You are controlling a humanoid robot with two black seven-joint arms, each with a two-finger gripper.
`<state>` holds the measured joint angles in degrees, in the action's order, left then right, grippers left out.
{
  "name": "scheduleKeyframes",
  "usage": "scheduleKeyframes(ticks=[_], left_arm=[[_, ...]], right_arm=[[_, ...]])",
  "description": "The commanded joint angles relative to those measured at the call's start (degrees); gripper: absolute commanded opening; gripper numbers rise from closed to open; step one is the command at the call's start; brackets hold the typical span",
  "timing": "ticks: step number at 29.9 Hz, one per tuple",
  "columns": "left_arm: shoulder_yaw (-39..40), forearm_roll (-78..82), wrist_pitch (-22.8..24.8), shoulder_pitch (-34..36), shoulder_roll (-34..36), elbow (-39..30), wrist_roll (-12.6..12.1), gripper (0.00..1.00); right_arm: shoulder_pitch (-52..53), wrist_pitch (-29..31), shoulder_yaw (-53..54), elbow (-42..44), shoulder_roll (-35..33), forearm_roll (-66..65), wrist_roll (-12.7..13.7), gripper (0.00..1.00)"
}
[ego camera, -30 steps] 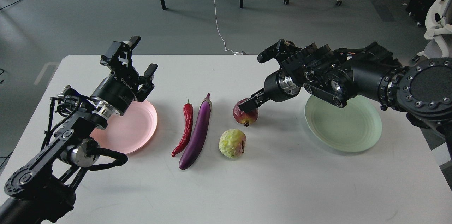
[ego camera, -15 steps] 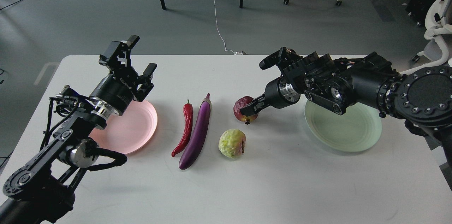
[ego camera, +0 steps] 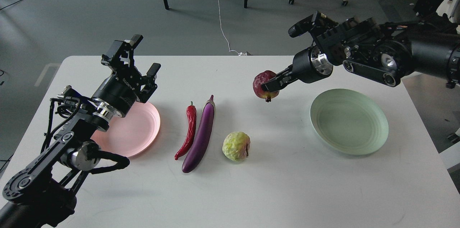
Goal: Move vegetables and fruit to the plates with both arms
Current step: 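Carry the apple onto the green plate and release it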
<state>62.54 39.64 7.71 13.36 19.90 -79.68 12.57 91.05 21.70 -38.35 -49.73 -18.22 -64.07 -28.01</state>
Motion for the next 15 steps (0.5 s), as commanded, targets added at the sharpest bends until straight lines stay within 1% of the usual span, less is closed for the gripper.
scheduleKeyframes(ticks=[1,3,5,7,11,13,15], left_arm=[[-0.3,0.1,-0.2,0.0,-0.1,0.0,0.0,0.98],[-0.6,0.1,-0.2,0.0,-0.1,0.0,0.0,0.98],[-0.8,0.2,-0.2,0.0,-0.4,0.0,0.0,0.98],[-0.9,0.2,-0.2,0.0,-0.5,0.0,0.0,0.98],[-0.9,0.2,-0.2,-0.1,-0.3,-0.2,-0.1,0.98],[-0.9,0.2,-0.2,-0.1,0.0,-0.7,-0.1,0.98],[-0.9,0.2,-0.2,-0.1,0.1,-0.9,-0.1,0.98]], right_arm=[[-0.3,-0.1,-0.1,-3.2,-8.7,-7.6,0.0,0.32],[-1.4,-0.7,-0.6,-3.2,-11.7,-10.5,0.0,0.32],[-3.6,-2.9,-0.7,-2.7,-13.5,-11.9,0.0,0.32],[-5.3,-4.7,-0.9,-1.7,-14.2,-12.9,0.0,0.33],[-8.8,-6.0,-0.9,2.7,-14.7,-14.9,0.0,0.34],[-10.0,-6.6,-0.9,3.8,-14.6,-15.4,0.0,0.34],[-11.3,-7.0,-0.9,4.5,-14.3,-15.4,0.0,0.37]])
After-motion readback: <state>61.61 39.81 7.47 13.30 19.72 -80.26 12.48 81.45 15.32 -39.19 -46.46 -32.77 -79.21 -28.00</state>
